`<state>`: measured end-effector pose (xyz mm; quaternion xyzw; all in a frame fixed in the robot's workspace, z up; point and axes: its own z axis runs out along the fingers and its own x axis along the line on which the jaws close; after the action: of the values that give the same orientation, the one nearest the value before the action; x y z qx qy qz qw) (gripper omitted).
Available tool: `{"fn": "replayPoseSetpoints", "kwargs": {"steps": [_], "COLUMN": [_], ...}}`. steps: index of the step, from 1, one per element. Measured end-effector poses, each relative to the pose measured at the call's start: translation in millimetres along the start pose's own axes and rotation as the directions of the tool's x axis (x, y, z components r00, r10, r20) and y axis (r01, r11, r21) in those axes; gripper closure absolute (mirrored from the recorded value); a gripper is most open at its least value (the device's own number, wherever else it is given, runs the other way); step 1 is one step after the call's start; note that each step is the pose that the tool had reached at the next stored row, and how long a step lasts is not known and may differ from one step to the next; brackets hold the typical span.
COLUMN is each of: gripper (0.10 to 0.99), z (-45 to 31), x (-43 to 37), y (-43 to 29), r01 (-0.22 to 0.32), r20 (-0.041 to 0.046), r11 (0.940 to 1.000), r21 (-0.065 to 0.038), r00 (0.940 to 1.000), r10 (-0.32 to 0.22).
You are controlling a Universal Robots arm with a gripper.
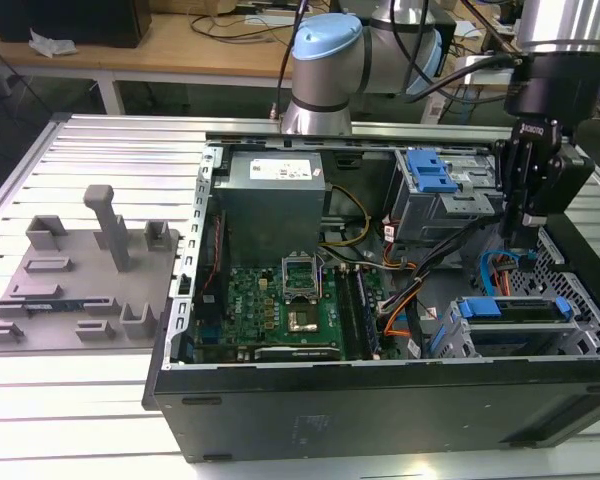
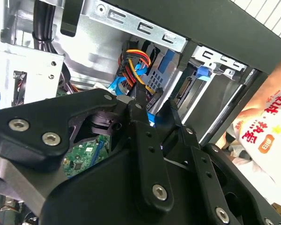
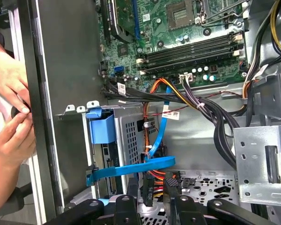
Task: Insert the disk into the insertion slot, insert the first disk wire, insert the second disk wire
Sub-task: 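Insert the first disk wire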
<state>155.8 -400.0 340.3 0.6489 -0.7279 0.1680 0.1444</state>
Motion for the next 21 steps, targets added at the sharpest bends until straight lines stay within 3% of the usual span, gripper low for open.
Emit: {"fn": "replayPoseSetpoints", "kwargs": {"steps": [3, 4, 6, 7, 12, 21], "gripper": [0.737, 0.737, 0.737, 0.737, 0.737, 0.737], "z": [0.2, 0.4, 0.8, 0.8, 1.2, 2.0], "x": [-0.6, -0.9, -1.8, -1.9, -2.4, -6.3], "y": [0.3, 0.7, 3.4, 7.2, 9.6, 7.6], "r01": [-0.001, -0.005, -0.018, -0.019, -0.020, -0.018], "r20": [-0.0008, -0.0014, -0.0035, -0.0076, -0.0121, -0.0122], "r11": [1.0000, 0.9999, 0.9991, 0.9989, 0.9988, 0.9988], "r21": [0.003, 0.011, 0.038, 0.043, 0.045, 0.046], "r00": [1.0000, 1.0000, 0.9998, 0.9998, 0.9997, 0.9997], "r10": [0.001, 0.005, 0.018, 0.020, 0.020, 0.019]}}
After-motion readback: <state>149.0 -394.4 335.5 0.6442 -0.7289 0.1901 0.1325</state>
